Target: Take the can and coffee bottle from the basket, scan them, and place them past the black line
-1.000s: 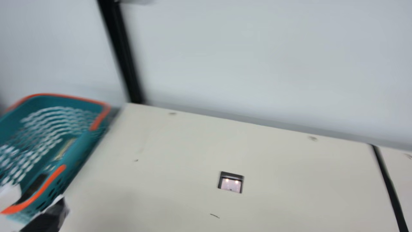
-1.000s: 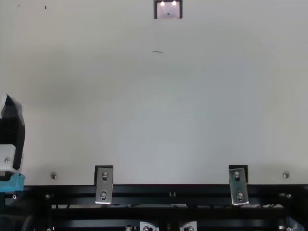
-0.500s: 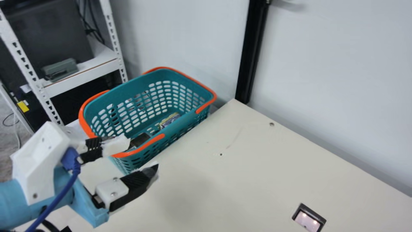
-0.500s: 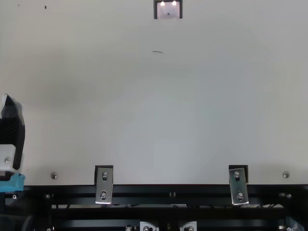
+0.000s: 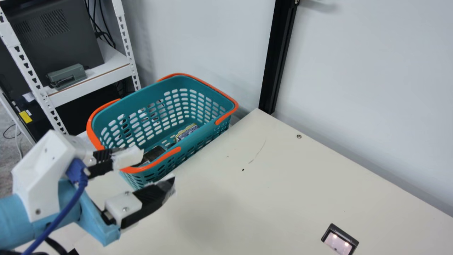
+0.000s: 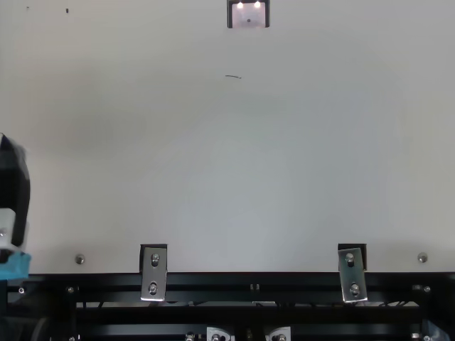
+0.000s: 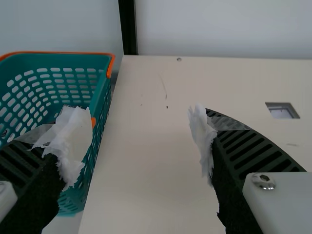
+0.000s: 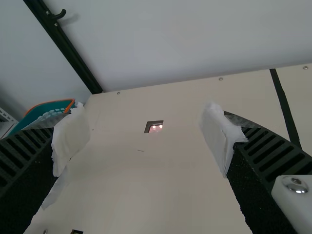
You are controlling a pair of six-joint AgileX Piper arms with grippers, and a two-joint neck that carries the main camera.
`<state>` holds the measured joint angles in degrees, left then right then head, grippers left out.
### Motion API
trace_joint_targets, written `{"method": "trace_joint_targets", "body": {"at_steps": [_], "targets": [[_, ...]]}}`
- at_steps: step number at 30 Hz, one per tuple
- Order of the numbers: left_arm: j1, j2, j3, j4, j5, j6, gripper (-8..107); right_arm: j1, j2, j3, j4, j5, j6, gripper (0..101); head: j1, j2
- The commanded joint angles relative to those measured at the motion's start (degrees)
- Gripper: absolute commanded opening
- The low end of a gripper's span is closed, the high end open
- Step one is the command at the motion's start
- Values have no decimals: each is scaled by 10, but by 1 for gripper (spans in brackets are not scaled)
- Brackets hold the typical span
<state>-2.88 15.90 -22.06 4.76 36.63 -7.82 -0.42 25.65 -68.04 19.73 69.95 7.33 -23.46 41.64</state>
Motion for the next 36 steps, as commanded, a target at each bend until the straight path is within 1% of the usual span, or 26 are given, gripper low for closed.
{"method": "trace_joint_targets", "body": {"at_steps": [1,5,10,13,16,19,22,28,32,36], "targets": [[7,37,-24,9,-18,-10,90,0,0,0,0,0,0,101,-15,8],[26,120,-77,31,-45,-37,90,0,0,0,0,0,0,101,-15,8],[60,252,-160,50,-64,-55,90,0,0,0,0,0,0,101,-15,8],[93,334,-215,44,-65,-36,90,0,0,0,0,0,0,101,-15,8],[133,415,-274,17,-59,16,90,0,0,0,0,0,0,101,-15,8],[177,490,-337,-17,-41,83,90,0,0,0,0,0,0,101,-15,8],[225,563,-406,-55,-11,160,90,0,0,0,0,0,0,101,-15,8],[289,680,-527,-83,61,260,90,0,0,0,0,0,0,101,-15,8],[305,749,-584,-77,107,298,90,0,0,0,0,0,0,101,-15,8],[308,812,-619,-69,142,330,90,0,0,0,0,0,0,101,-15,8]]}}
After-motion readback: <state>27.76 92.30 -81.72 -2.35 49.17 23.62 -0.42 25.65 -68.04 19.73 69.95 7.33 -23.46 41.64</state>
